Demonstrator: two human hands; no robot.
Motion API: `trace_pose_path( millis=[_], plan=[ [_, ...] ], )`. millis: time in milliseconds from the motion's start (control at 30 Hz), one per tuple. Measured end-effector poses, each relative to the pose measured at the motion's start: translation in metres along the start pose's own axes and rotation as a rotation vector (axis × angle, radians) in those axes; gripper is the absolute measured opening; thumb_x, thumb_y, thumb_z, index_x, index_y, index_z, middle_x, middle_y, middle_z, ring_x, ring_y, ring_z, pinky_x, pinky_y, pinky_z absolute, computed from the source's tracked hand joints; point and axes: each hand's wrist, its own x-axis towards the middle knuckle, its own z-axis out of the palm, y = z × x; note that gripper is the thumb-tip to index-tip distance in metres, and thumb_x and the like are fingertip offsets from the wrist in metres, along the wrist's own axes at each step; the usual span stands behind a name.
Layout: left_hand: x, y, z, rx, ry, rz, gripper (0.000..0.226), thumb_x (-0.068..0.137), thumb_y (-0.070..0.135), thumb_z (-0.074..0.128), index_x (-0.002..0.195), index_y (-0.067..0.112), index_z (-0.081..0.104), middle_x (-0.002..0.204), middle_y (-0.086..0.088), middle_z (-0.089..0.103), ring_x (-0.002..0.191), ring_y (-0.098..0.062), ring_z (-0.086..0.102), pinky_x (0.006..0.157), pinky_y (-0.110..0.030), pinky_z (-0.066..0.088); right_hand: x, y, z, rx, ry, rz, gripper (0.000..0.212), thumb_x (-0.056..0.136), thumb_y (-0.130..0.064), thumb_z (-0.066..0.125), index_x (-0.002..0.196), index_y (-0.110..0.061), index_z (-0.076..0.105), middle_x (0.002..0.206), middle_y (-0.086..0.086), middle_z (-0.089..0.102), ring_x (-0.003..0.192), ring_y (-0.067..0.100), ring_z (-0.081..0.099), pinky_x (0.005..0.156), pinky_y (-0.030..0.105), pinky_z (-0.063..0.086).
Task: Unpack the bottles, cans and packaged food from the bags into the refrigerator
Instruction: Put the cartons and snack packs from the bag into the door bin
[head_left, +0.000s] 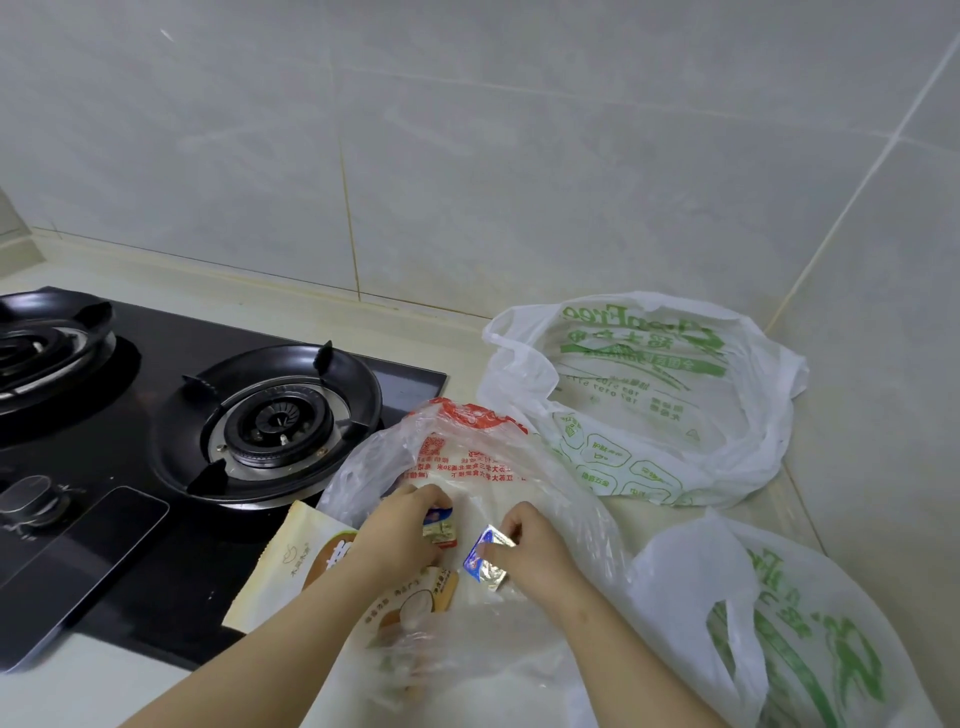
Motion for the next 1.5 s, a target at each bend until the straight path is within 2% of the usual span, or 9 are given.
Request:
trace_pose_path(
  millis=[67,200,367,533,700,867,1033,1367,1500],
  plan=[
    [-0.001,0.002,0.000,-0.016,0.016,-0.004,0.048,0.079,0.018,0.070,0.121,0.025,0.049,0.122,0.004,0.049,0.108,-0.012,0.050,0.091,-0.020,0.045,-0.003,0.001,-0.002,0.080,-0.034,0.023,0.027,0.082,-0.010,0.066,0.074,-0.018,0.041,0.075,0.001,0.048,0.066,0.015,0.045,0.054,0.020,0.035],
    [-0.002,0.005,-0.002,-0.014,0.029,0.028,0.048,0.077,0.018,0.071,0.119,0.027,0.049,0.120,0.004,0.046,0.105,-0.013,0.051,0.085,-0.018,0.044,-0.007,-0.001,-0.001,0.189,-0.016,0.005,0.023,0.082,-0.009,0.066,0.088,-0.027,0.053,0.095,0.010,0.058,0.077,0.018,0.057,0.061,0.021,0.044],
    [-0.005,0.007,-0.007,-0.139,0.112,0.047,0.049,0.077,0.010,0.069,0.121,0.028,0.055,0.119,0.005,0.047,0.107,-0.014,0.051,0.086,-0.020,0.046,-0.010,-0.003,0.001,0.378,0.180,0.063,0.019,0.086,-0.006,0.060,0.086,-0.024,0.058,0.101,0.013,0.062,0.078,0.022,0.062,0.054,0.022,0.047],
    [-0.007,0.009,-0.010,-0.342,0.125,0.031,0.032,0.086,0.011,0.064,0.111,0.029,0.060,0.108,0.009,0.057,0.104,-0.013,0.056,0.082,-0.017,0.044,-0.018,-0.011,0.003,0.484,0.160,0.090,0.015,0.090,-0.001,0.053,0.094,-0.015,0.058,0.093,0.012,0.064,0.050,0.012,0.050,0.043,0.019,0.041],
    [-0.009,0.017,-0.016,-0.592,0.157,-0.084,0.022,0.090,0.010,0.059,0.101,0.024,0.046,0.094,0.007,0.058,0.079,-0.006,0.058,0.067,-0.018,0.048,-0.024,-0.025,-0.002,0.593,0.164,0.056,0.020,0.090,0.002,0.053,0.092,-0.017,0.058,0.091,0.014,0.066,0.055,0.014,0.054,0.051,0.023,0.050],
    [-0.012,0.025,-0.026,-0.748,0.170,-0.122,0.020,0.088,0.004,0.059,0.084,0.020,0.049,0.092,-0.001,0.062,0.077,-0.008,0.060,0.060,-0.016,0.048,-0.033,-0.039,-0.008,0.680,0.154,0.022,0.022,0.089,0.005,0.051,0.100,-0.012,0.058,0.086,0.011,0.065,0.056,0.014,0.052,0.051,0.023,0.050],
    [-0.031,0.030,-0.036,-0.887,0.206,-0.140,0.022,0.089,0.000,0.057,0.085,0.022,0.056,0.087,0.001,0.066,0.077,-0.008,0.063,0.063,-0.017,0.050,-0.042,-0.050,-0.006,0.689,0.127,0.001,0.023,0.090,0.005,0.051,0.097,-0.016,0.058,0.087,0.010,0.066,0.056,0.014,0.053,0.054,0.025,0.050],
    [-0.097,-0.011,-0.063,-1.011,0.497,-0.308,0.013,0.086,0.008,0.065,0.090,0.017,0.057,0.089,-0.001,0.069,0.081,-0.013,0.069,0.067,-0.027,0.057,-0.063,-0.085,0.046,0.612,-0.088,-0.054,0.022,0.090,0.004,0.052,0.097,-0.016,0.059,0.081,0.007,0.067,0.054,0.011,0.055,0.053,0.024,0.051],
    [-0.139,-0.043,-0.072,-1.072,0.633,-0.354,0.010,0.087,0.006,0.062,0.087,0.015,0.059,0.081,0.000,0.070,0.076,-0.009,0.068,0.062,-0.021,0.055,-0.077,-0.107,0.085,0.592,-0.205,-0.090,0.021,0.090,0.005,0.051,0.100,-0.012,0.059,0.077,0.006,0.067,0.052,0.009,0.055,0.049,0.021,0.050]
  ],
)
